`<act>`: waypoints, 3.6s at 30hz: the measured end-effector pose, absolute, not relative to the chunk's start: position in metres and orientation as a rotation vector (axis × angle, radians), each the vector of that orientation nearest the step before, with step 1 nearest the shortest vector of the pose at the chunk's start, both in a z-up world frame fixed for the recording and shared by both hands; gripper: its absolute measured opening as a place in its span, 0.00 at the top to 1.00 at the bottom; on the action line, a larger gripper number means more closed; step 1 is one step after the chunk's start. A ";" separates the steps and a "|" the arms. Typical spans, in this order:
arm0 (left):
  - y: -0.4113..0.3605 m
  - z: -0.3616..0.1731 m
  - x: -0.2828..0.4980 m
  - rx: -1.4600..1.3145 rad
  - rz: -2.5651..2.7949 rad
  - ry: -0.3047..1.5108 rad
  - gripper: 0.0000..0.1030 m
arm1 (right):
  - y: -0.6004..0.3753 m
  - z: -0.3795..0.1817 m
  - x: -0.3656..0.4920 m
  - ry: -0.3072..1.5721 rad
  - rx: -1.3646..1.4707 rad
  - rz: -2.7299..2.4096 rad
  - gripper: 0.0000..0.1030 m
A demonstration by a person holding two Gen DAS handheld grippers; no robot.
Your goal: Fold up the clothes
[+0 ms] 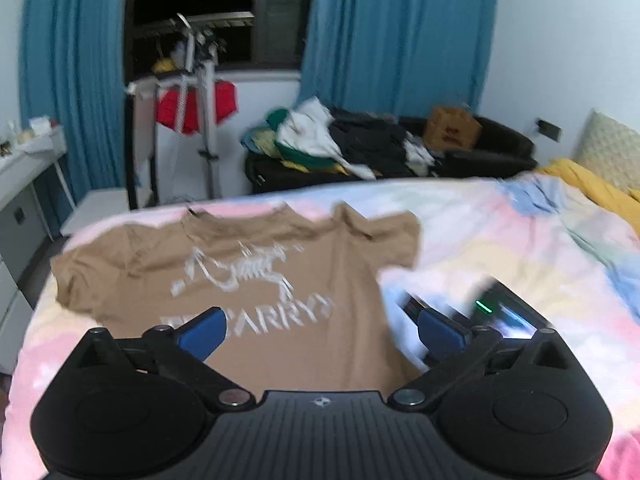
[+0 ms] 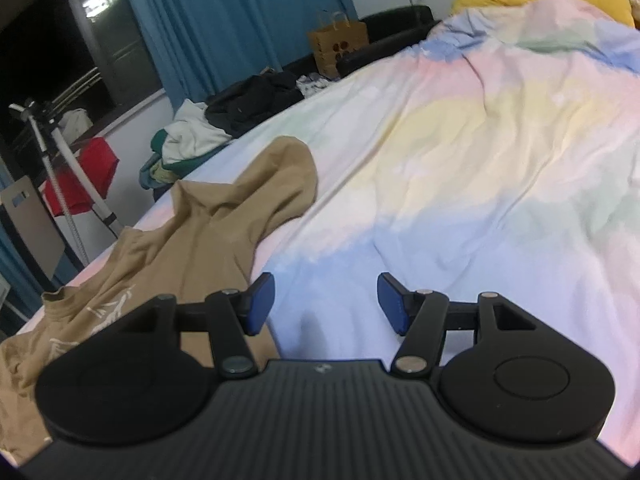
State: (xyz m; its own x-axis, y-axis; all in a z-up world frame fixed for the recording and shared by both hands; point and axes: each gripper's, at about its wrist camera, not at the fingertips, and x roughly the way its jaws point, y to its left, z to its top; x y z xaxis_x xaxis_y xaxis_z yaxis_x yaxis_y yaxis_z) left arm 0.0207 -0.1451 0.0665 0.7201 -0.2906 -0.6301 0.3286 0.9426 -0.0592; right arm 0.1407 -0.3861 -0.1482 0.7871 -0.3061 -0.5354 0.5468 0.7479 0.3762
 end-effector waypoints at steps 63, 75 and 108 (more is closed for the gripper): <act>-0.072 -0.026 0.065 0.145 -0.275 0.587 0.00 | -0.414 -0.140 0.193 0.497 0.713 -0.192 0.42; -0.014 -0.100 0.150 0.063 -0.157 0.683 0.00 | -0.487 -0.214 0.316 0.464 0.901 -0.337 0.32; 0.041 -0.076 0.146 -0.055 -0.026 0.605 0.00 | -0.171 -0.110 0.300 0.291 -0.259 -0.069 0.94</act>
State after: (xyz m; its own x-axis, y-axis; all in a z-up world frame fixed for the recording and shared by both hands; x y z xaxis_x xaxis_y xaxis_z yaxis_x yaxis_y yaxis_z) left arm 0.1464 0.0415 -0.0763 0.8225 -0.0404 -0.5674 0.0081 0.9982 -0.0594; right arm 0.3004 -0.1710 -0.1099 0.9560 -0.1044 -0.2743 0.0300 0.9645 -0.2625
